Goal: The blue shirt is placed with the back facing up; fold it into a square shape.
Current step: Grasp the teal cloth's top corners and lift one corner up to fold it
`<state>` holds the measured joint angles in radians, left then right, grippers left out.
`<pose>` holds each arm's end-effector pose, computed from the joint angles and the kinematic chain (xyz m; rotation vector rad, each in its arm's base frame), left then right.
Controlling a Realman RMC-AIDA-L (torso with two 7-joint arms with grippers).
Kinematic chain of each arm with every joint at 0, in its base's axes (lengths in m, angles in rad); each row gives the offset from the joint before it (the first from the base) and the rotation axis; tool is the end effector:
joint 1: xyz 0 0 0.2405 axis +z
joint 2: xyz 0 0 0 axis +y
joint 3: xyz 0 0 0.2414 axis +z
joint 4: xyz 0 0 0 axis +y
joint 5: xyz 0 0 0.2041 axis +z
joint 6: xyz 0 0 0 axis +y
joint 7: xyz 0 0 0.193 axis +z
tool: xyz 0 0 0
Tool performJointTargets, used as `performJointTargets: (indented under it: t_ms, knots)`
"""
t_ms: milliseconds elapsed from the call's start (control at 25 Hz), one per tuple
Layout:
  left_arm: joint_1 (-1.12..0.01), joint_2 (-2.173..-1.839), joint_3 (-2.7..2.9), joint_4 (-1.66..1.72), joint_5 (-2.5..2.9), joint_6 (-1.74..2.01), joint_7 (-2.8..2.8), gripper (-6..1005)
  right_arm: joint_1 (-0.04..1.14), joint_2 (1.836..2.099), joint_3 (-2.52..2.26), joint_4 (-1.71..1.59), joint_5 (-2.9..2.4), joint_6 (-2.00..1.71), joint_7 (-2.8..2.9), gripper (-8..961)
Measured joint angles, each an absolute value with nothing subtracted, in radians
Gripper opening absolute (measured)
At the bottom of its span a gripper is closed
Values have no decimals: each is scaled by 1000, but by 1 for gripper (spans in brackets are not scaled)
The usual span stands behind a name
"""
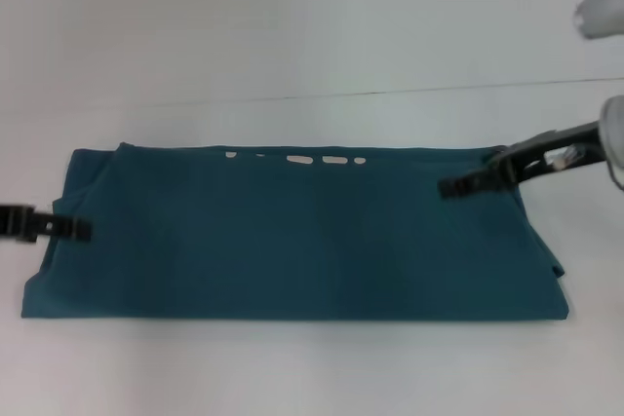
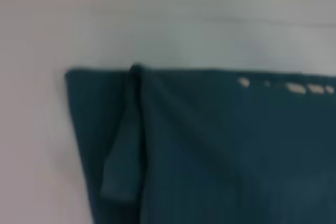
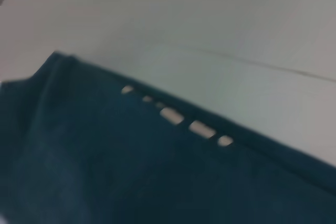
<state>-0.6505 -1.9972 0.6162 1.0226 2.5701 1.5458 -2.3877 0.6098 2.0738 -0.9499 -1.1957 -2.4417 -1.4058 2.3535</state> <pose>-0.2751 0.3844 0.0531 -2.2369 -1.4859 -0.0846 0.2133 0.4008 0.0144 -2.4244 1.0805 0.0459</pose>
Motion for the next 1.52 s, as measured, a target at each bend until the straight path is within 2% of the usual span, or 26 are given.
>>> performJointTargets:
  t_ms: [200, 440, 1040, 1520]
  knots:
    - [-623, -2007, 616, 1031, 2601, 1575, -2396, 937, 624, 2078, -1061, -1217, -2456, -1479, 2314, 930]
    - [-552, -2053, 618, 1087, 2597, 1545, -2356, 937, 657, 2084, -1120, -1222, -2457, -1518, 2295, 929]
    - [-503, -2120, 623, 1093, 2603, 1374, -2367, 937, 671, 2089, -1173, -1218, -2451, -1511, 2295, 927]
    - [-490, -2124, 629, 1087, 2624, 1345, -2402, 937, 671, 2093, -1184, -1213, -2442, -1521, 2247, 925]
